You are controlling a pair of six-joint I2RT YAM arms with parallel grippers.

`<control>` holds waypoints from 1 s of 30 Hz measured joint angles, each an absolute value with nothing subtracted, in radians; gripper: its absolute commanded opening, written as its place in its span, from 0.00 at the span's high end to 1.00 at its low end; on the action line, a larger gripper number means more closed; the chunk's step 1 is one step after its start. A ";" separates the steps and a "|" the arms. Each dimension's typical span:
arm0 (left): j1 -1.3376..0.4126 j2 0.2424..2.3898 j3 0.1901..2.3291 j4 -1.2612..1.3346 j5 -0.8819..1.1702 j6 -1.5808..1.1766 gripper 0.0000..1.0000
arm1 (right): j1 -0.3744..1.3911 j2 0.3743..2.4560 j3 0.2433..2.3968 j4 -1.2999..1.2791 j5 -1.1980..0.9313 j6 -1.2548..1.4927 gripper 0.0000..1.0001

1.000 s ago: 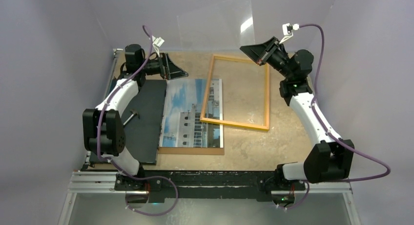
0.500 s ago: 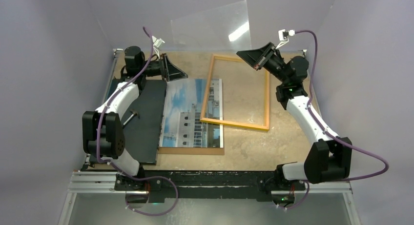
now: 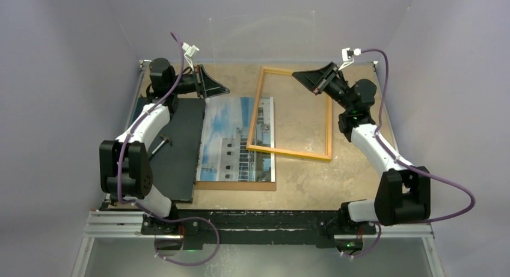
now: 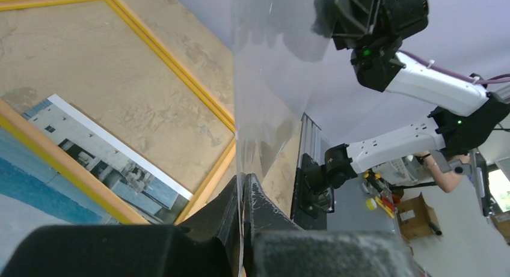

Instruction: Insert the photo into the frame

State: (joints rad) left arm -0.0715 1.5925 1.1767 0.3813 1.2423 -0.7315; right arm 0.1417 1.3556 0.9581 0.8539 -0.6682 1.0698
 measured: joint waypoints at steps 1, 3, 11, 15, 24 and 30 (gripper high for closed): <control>-0.072 1.591 1.168 0.408 1.242 -0.754 1.00 | 0.142 1.356 0.943 0.856 -0.674 1.069 0.73; -0.072 1.590 1.151 0.468 1.240 -0.806 1.00 | 0.143 1.355 0.918 0.855 -0.682 1.069 0.72; -0.074 1.590 1.107 0.648 1.203 -0.987 1.00 | 0.147 1.351 0.841 0.817 -0.733 1.047 0.86; -0.075 1.590 1.097 0.675 1.189 -1.015 1.00 | 0.151 1.343 0.824 0.790 -0.781 1.032 1.00; -0.084 1.620 1.186 0.247 1.005 -0.682 0.31 | 0.137 1.342 0.863 0.653 -0.803 0.970 1.00; -0.086 1.714 1.282 -0.056 0.796 -0.410 0.27 | 0.073 1.434 0.947 0.607 -0.803 0.921 1.00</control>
